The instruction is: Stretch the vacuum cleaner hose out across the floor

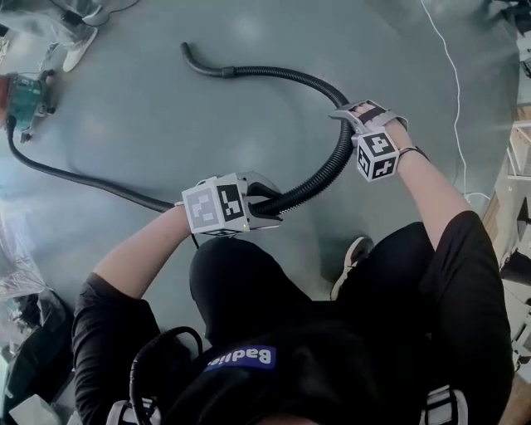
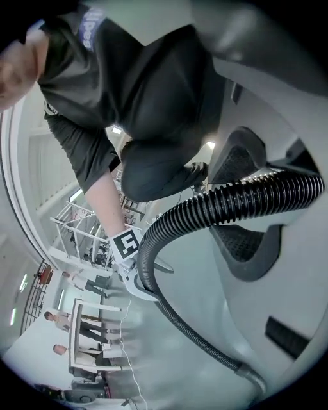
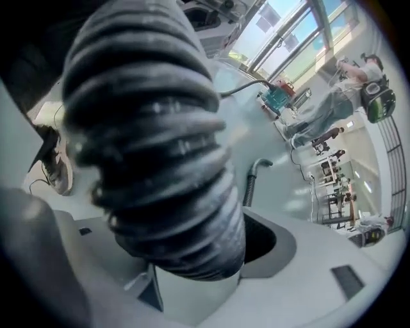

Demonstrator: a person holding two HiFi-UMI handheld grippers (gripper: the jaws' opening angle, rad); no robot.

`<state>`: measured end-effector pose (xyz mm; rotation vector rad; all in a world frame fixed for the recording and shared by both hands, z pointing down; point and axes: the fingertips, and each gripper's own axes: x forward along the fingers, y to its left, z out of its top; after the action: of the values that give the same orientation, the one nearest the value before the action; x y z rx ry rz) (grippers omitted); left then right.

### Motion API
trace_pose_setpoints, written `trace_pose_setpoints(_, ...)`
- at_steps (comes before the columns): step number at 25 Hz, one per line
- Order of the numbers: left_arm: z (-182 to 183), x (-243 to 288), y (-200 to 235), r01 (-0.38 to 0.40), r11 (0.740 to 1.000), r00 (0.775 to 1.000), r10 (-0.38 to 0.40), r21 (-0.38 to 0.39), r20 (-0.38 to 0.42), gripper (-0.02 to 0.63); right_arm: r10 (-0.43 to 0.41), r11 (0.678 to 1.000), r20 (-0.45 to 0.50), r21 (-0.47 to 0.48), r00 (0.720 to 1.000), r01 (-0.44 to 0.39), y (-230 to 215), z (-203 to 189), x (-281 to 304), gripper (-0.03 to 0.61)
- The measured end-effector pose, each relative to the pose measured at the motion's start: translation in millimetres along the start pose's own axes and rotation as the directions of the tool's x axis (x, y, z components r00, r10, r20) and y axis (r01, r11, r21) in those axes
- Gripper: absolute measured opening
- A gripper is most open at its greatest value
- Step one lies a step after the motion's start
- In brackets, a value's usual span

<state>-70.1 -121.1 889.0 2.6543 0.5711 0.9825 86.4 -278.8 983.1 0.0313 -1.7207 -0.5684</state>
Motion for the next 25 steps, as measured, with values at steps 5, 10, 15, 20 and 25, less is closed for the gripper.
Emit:
trace_pose_setpoints(5,-12.8,-4.4,17.3,-0.084,0.996,0.996,0.084,0.011,-0.007,0.217,-0.086,0.991,-0.122,0.096,0.989,0.097,-29.4,-15.4,-19.4,0.263)
trace_pose_setpoints(10,57.6,47.9,83.6,-0.277,0.96,0.956,0.271,0.044,0.109,0.285,-0.17,0.98,-0.266,0.053,0.949,0.191,-38.9,-56.2,-30.9,0.219)
trace_pose_setpoints(15,122.5,131.2,146.0,-0.413,0.909,0.911,0.413,0.053,0.02,0.291,-0.17,0.967,-0.327,0.124,0.93,0.221,-9.2,-102.8,-47.0,0.213)
trace_pose_setpoints(20,139.3,213.4,156.7,-0.345,0.936,0.928,0.352,0.076,-0.125,0.193,-0.17,0.971,-0.311,0.111,0.935,0.214,37.8,-144.8,-65.2,0.214)
trace_pose_setpoints(25,132.1,246.0,124.9,-0.226,0.96,0.947,0.257,0.164,-0.195,0.166,-0.124,0.991,-0.213,0.03,0.969,0.134,95.5,-225.4,-51.2,0.215)
